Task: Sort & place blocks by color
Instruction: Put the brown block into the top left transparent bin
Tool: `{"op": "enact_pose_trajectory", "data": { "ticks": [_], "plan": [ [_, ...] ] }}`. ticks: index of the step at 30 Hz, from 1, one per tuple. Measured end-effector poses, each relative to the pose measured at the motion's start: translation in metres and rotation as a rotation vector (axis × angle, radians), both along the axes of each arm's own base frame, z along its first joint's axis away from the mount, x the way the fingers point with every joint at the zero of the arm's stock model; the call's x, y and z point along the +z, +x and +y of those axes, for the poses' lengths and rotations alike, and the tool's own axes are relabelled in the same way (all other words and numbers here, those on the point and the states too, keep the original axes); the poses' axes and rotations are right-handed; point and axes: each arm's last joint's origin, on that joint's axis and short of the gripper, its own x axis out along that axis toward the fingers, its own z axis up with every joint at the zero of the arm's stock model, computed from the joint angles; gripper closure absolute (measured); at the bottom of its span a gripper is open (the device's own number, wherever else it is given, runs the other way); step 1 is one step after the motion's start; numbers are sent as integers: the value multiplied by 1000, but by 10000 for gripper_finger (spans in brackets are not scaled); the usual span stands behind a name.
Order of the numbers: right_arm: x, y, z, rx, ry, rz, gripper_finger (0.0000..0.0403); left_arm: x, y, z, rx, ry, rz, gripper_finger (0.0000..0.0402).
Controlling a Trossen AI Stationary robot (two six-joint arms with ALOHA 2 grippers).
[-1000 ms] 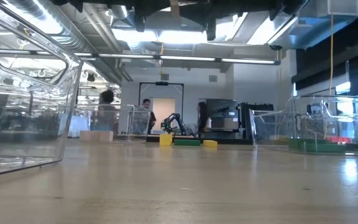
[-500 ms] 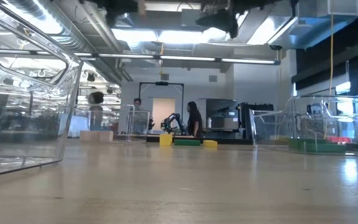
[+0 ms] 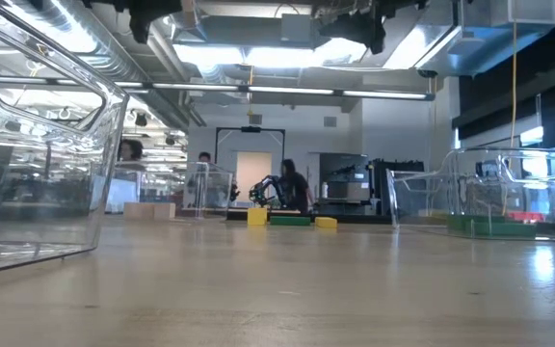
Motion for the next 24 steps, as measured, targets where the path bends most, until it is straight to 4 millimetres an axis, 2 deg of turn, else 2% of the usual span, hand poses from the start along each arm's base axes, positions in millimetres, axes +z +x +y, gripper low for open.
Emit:
{"op": "enact_pose_trajectory", "data": {
  "ticks": [8,13,17,20,24],
  "plan": [
    [0,0,0,0,1,-1,63,1,-1,1,48,-1,-22,283],
    [0,0,-1,-20,-4,-1,63,0,13,15,150,-50,45,283],
    [0,0,-1,-33,-5,-1,63,11,25,43,230,-59,225,283],
    [0,0,-1,-33,-2,2,63,15,34,71,256,-83,417,283],
    [-1,0,-1,-38,19,10,63,6,49,111,270,-156,684,283]
  ]
}}
